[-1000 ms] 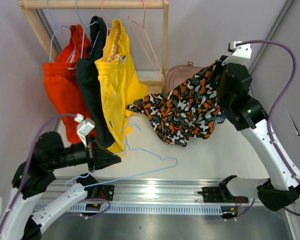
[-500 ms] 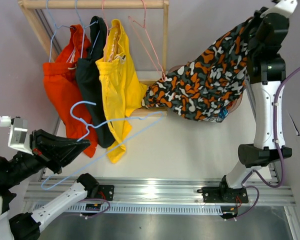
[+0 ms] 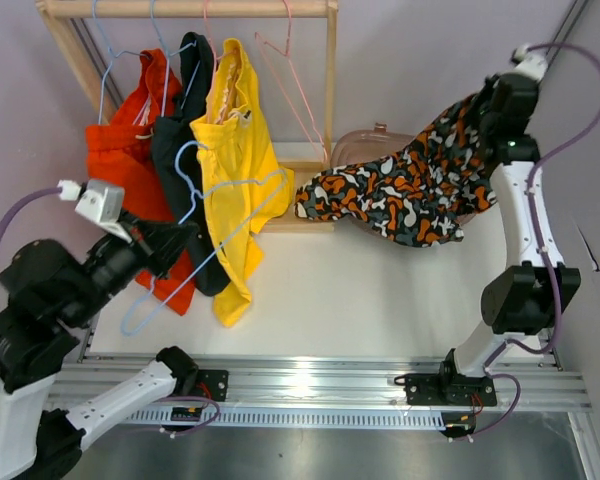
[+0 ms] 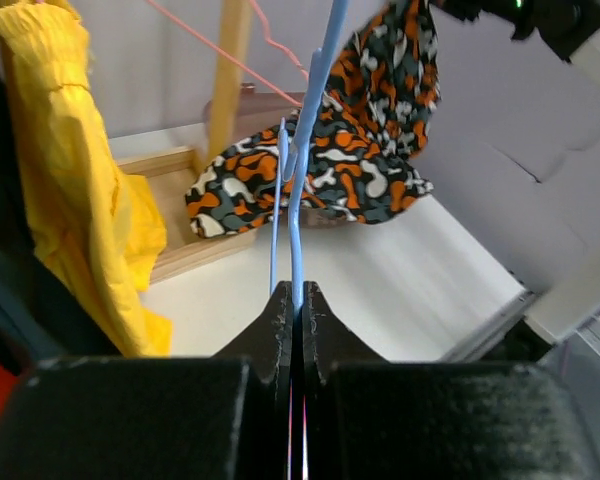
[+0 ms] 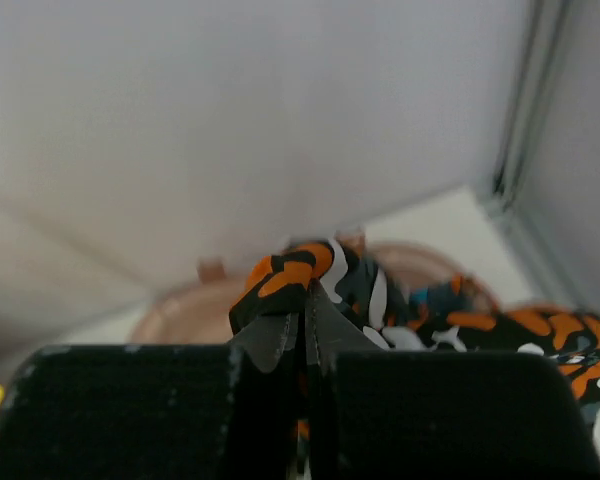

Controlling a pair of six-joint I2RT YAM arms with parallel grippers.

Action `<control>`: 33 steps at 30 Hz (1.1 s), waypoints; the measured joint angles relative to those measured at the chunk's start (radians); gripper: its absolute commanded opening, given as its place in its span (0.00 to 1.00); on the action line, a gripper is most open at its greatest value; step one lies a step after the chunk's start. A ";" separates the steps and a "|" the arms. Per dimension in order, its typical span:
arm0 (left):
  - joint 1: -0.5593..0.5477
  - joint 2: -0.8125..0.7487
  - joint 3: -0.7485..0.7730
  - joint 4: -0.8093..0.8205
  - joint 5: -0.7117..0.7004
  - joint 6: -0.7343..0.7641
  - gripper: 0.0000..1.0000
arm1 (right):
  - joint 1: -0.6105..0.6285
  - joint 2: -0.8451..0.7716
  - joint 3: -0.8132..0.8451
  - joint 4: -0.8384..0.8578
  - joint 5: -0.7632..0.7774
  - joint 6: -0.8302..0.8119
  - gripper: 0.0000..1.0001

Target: Remove the shorts from the hanger

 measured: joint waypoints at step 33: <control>0.304 1.139 0.933 0.237 -0.072 0.096 0.00 | 0.509 -0.731 -1.026 0.076 -0.017 0.175 0.99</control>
